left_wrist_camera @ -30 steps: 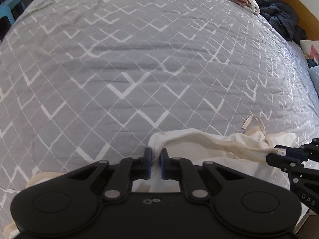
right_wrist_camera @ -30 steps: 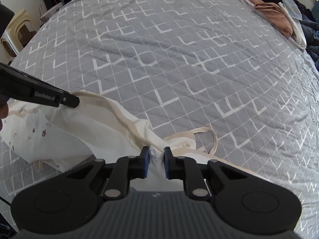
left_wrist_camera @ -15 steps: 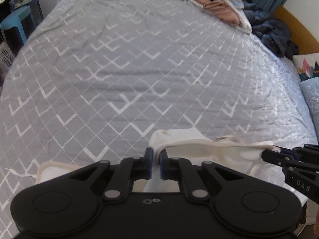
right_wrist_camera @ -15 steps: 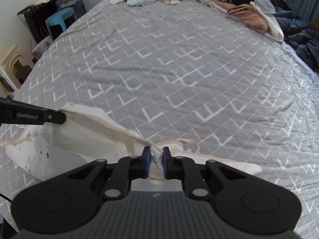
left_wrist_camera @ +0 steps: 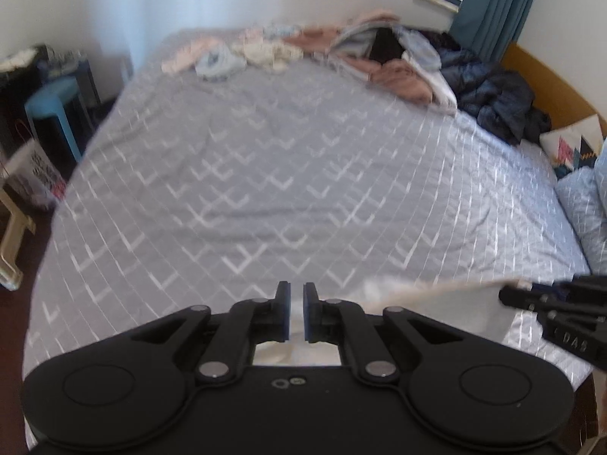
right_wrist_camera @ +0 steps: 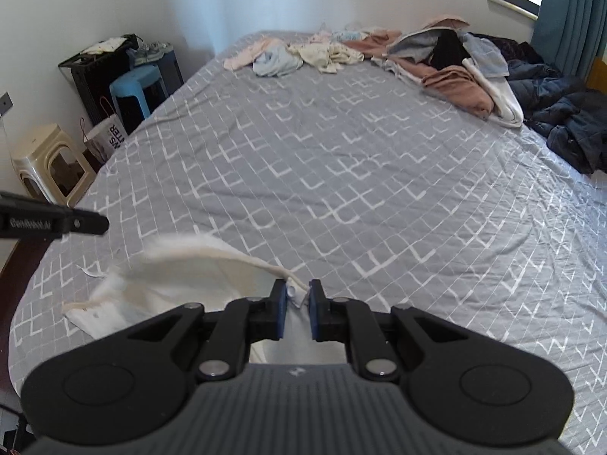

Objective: Fold clothes

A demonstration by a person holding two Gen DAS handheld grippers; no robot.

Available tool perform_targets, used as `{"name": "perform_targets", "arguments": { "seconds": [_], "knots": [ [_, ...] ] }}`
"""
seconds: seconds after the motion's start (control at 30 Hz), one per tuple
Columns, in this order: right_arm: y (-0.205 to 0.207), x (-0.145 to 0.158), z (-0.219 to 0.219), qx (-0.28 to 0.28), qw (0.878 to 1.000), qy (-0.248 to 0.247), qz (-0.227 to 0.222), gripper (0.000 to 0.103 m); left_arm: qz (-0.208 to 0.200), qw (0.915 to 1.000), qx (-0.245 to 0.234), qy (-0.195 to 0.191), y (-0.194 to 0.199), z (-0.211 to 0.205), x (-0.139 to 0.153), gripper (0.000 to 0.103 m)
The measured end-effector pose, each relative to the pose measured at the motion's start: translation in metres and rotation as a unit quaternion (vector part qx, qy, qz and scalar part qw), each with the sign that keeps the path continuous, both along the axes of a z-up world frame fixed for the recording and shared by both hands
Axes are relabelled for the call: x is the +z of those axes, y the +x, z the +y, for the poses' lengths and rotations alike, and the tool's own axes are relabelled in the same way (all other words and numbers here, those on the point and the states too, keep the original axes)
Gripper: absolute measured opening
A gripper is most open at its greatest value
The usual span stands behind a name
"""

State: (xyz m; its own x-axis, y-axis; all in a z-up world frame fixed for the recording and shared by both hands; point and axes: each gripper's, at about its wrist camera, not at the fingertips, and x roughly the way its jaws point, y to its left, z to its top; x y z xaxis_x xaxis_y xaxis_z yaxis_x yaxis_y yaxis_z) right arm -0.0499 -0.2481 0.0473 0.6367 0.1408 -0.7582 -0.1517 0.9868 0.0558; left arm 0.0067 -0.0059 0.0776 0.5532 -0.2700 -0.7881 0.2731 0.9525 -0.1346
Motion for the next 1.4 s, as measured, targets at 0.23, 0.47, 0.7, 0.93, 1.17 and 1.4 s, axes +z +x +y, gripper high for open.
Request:
{"name": "perform_targets", "arguments": {
  "seconds": [0.23,0.47,0.7,0.93,1.17,1.4],
  "knots": [
    [-0.005,0.007,-0.001,0.012,1.0,0.003,-0.009,0.009,0.023,0.9987,-0.039,0.024,-0.003,-0.018,-0.004,0.011],
    [-0.011,-0.008,-0.005,0.028,0.999,-0.014,0.009,0.009,0.034,0.983,-0.147,0.105,-0.006,-0.038,-0.067,0.016],
    [-0.013,-0.014,0.002,0.032,0.999,-0.025,0.021,0.009,-0.003,0.9476,-0.256,0.192,0.012,-0.051,-0.11,0.02],
    [-0.014,-0.018,0.015,0.032,0.999,-0.03,0.031,0.009,0.001,0.9007,-0.362,0.24,0.023,-0.063,-0.144,0.027],
    [-0.019,-0.023,0.019,0.027,0.998,-0.03,0.045,0.009,0.006,0.8912,-0.391,0.229,0.024,-0.068,-0.165,0.021],
    [-0.018,-0.024,0.019,0.019,0.998,-0.032,0.049,0.009,0.02,0.9158,-0.347,0.202,0.034,-0.066,-0.168,0.004]
  ]
}}
